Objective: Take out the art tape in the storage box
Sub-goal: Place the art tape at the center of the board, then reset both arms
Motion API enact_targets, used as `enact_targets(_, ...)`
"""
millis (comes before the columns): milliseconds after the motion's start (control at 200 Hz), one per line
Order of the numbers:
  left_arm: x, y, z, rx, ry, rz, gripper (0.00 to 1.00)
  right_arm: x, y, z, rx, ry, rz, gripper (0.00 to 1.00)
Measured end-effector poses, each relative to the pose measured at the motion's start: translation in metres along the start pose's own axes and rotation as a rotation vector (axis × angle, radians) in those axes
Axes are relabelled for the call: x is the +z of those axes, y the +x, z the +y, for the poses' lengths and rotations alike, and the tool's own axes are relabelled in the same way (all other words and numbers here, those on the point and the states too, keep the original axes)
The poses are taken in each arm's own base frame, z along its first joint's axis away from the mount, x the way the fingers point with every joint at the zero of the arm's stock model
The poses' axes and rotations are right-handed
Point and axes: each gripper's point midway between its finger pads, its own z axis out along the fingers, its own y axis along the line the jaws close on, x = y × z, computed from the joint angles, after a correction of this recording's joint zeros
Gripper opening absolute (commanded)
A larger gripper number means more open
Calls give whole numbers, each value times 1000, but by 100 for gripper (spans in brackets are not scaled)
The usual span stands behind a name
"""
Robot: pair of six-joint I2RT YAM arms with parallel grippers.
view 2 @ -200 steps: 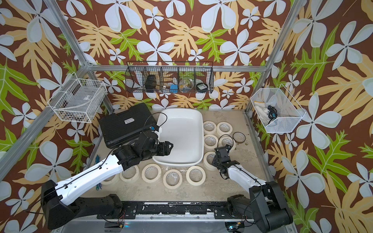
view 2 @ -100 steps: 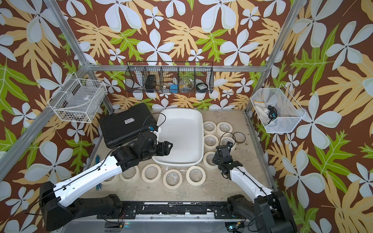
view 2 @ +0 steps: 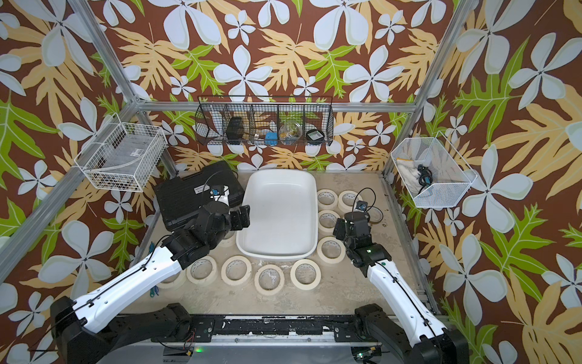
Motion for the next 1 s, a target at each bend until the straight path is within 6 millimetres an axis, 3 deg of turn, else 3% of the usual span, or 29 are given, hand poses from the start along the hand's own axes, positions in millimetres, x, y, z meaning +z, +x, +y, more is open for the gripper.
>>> enact_targets(110,-4,-13,28,3,-83,-110,100,3,-21,7,-31,-8,-56,89)
enact_targets(175,-5,-13,47,4,-146,-173,100,5,-29,7,-43,2,-89,100)
enact_targets(335,-5,-5,101,-42,-290,-267,100,14,-37,13,-93,-14,-159,100)
enact_targets(631,1,41,210,-85,-596,-346,100,47,-2,-3,-220,63,-236,100)
enact_targets(871,4,76,257,-41,-725,-334,100,68,17,-35,-237,175,-289,100)
enact_targets(1001,13,93,267,-36,-709,-311,100,77,30,-54,-216,209,-297,100)
